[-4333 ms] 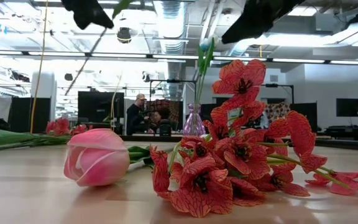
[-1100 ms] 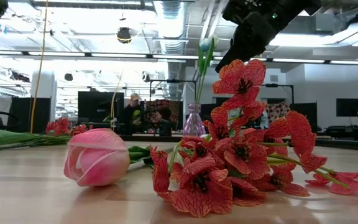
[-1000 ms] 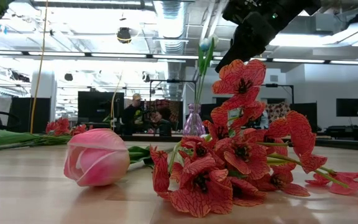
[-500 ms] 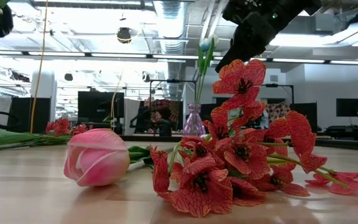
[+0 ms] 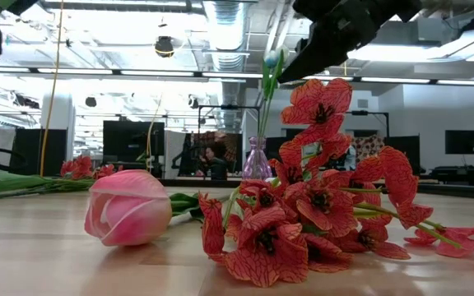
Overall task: Sort flowers into vase by color
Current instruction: Put the white flower into the pink vase
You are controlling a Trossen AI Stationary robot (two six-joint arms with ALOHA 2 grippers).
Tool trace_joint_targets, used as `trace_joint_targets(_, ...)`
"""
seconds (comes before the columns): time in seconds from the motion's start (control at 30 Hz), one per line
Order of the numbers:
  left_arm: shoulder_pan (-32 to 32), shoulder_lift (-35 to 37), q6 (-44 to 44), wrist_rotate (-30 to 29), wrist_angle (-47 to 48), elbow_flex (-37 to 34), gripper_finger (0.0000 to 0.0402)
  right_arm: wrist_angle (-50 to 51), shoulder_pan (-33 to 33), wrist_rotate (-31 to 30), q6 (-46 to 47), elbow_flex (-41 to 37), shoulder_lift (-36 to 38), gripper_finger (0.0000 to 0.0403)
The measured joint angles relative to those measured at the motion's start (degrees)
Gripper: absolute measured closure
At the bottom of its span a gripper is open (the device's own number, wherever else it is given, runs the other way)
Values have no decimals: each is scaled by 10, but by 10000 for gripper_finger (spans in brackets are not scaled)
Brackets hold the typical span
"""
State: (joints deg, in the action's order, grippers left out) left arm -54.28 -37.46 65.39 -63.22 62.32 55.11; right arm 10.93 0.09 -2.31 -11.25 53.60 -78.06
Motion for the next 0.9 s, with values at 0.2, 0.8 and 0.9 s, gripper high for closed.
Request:
trace_joint_targets(0.2, 73, -7, -7, 51, -1, 0, 292, -3, -20, 49, -13, 1, -12, 260)
trace_joint_targets(0.8, 223, -59, -49, 149, -7, 0, 292, 146, -31, 91, -164, 125, -202, 260)
trace_joint_targets(0.9, 242, -72, -68, 165, -15, 0, 292, 176, -33, 91, -192, 144, -228, 260)
